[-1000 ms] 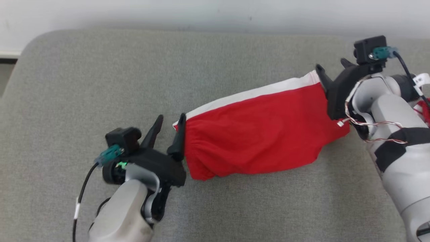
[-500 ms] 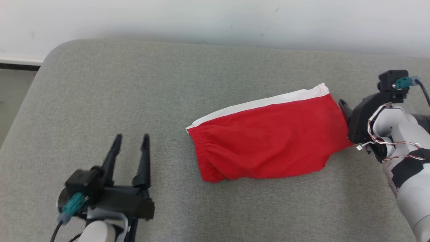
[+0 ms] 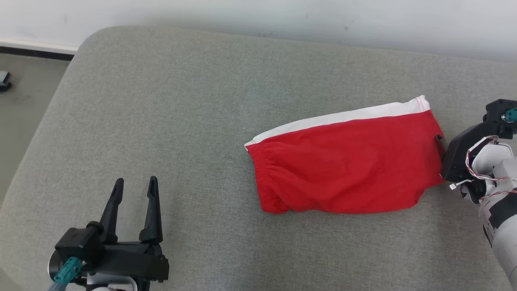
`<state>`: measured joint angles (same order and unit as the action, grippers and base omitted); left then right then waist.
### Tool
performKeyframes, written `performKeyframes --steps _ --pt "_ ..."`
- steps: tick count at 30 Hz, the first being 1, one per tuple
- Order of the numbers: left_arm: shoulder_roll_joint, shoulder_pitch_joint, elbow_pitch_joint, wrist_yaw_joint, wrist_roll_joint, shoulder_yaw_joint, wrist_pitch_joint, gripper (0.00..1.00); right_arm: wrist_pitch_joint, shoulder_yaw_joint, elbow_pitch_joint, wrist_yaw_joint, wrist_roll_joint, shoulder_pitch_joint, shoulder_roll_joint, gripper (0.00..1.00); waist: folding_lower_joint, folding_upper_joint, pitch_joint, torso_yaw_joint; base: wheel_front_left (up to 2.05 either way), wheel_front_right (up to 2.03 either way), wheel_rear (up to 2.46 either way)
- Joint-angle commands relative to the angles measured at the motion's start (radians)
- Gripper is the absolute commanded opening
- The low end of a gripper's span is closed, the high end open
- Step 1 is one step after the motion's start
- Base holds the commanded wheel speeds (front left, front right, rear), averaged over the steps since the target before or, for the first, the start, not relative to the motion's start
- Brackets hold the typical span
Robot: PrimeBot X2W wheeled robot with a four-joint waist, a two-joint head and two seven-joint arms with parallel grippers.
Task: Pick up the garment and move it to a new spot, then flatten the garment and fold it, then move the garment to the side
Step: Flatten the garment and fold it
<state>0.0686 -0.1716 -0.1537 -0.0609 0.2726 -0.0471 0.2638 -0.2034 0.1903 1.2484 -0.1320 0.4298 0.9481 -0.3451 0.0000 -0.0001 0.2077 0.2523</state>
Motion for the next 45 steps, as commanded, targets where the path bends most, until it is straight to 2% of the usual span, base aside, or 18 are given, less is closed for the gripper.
performKeyframes --steps 1,9,10,11,12,13,19,26,34,40,45 --pt "-0.005 0.013 -0.002 -0.005 -0.015 0.007 0.0 1.0 -0.002 -0.006 0.007 0.003 0.002 0.001 0.003 1.0 0.0 0.0001 0.016 0.017 0.0 0.0 0.0" --pt "-0.015 0.038 -0.009 -0.024 -0.023 0.028 0.0 1.0 -0.071 -0.029 0.039 0.002 -0.005 -0.03 0.034 1.0 0.0 0.0001 0.035 0.033 0.0 0.0 0.0" --pt "-0.015 0.038 -0.008 -0.026 -0.024 0.03 0.0 1.0 -0.077 -0.03 0.041 0.001 -0.007 -0.033 0.037 0.96 0.0 0.0001 0.035 0.034 0.0 0.0 0.0" --pt "-0.016 0.038 -0.008 -0.025 -0.024 0.034 0.0 1.0 -0.09 -0.022 0.043 0.001 -0.015 -0.038 0.046 0.43 0.0 0.0001 0.037 0.034 0.0 0.0 0.0" --pt "-0.017 0.04 -0.008 -0.027 -0.025 0.035 0.0 1.0 -0.095 -0.014 0.044 0.001 -0.021 -0.04 0.047 0.12 0.0 0.0001 0.038 0.034 0.0 0.0 0.0" --pt "-0.017 0.041 -0.009 -0.028 -0.025 0.035 0.0 1.0 -0.096 -0.012 0.045 0.001 -0.022 -0.039 0.045 0.0 0.0 0.0001 0.039 0.034 0.0 0.0 0.0" --pt "-0.018 0.035 -0.015 -0.032 -0.018 0.031 0.0 1.0 -0.041 -0.014 0.041 0.004 -0.034 -0.018 0.012 0.0 0.0 0.0001 0.036 0.023 0.0 0.0 0.0" --pt "-0.018 0.048 -0.026 -0.028 -0.008 0.042 0.0 1.0 0.081 -0.012 0.021 0.003 -0.068 -0.021 -0.01 0.0 0.0 0.0001 -0.008 -0.022 0.0 0.0 0.0" --pt "-0.018 0.072 -0.043 -0.028 0.002 0.048 0.0 1.0 0.17 -0.014 0.03 0.003 -0.163 -0.051 -0.072 0.0 0.0 0.0001 -0.075 -0.083 0.0 0.0 0.0" --pt "-0.018 0.089 -0.04 -0.014 0.01 0.029 0.0 1.0 0.193 -0.024 0.035 0.003 -0.239 -0.056 -0.108 0.0 0.0 0.0001 -0.105 -0.099 0.0 0.0 0.0" --pt "-0.017 0.098 -0.048 -0.009 0.015 0.017 0.0 1.0 0.211 -0.027 0.027 0.003 -0.303 -0.05 -0.087 0.0 0.0 0.0001 -0.128 -0.1 0.0 0.0 0.0"
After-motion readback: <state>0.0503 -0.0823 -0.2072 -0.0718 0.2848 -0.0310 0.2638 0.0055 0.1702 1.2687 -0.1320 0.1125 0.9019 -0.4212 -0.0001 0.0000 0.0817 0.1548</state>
